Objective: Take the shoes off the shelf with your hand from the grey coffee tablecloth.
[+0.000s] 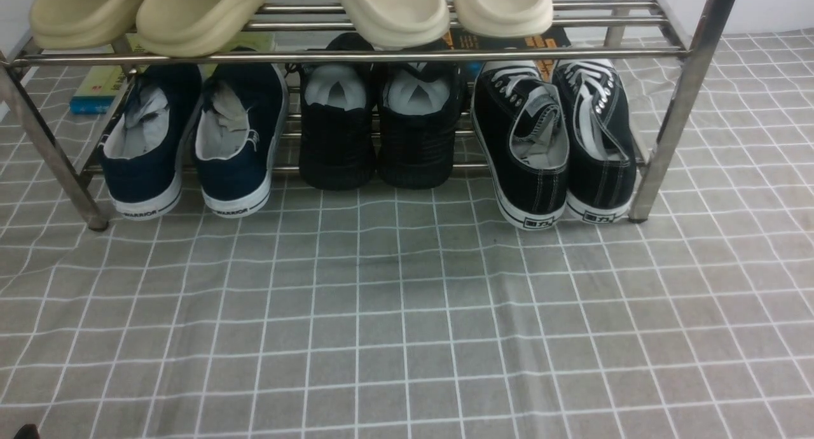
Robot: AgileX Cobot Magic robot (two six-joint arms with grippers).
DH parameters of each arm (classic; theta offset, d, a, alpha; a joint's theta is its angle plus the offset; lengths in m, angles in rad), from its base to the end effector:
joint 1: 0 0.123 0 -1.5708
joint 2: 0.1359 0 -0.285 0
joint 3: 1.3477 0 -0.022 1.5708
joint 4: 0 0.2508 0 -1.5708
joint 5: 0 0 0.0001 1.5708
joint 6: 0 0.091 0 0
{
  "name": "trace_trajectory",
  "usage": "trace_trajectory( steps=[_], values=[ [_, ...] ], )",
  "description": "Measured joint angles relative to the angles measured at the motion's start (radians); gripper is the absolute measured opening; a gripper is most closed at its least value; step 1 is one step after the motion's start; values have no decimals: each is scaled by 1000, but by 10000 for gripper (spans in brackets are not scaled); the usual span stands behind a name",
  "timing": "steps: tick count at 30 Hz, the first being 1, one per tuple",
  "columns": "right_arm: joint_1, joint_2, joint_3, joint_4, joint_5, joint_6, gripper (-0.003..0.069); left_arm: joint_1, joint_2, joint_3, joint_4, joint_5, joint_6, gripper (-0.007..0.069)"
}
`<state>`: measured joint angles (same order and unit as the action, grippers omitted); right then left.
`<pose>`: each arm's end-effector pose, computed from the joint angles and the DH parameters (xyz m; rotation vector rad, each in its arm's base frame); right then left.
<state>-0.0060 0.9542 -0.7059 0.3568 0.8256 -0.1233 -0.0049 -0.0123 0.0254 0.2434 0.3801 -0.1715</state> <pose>0.1702 0.0224 0.2854 0.0594 2.5182 0.3753 0.0524 0.0079 0.1721 -0.0059 1.8670 0.1183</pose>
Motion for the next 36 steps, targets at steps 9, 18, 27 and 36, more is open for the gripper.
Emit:
trace_trajectory(
  steps=[9, 18, 27, 36],
  values=[
    [310, 359, -273, 157, 71, -181, 52, 0, 0, 0, 0, 0, 0, 239],
    [493, 607, -686, -300, 165, 184, 95, 0, 0, 0, 0, 0, 0, 239],
    [519, 838, -932, -407, 158, 250, 349, 0, 0, 0, 0, 0, 0, 239],
    [519, 976, -955, -422, 34, 249, 472, 0, 0, 0, 0, 0, 0, 239]
  ],
)
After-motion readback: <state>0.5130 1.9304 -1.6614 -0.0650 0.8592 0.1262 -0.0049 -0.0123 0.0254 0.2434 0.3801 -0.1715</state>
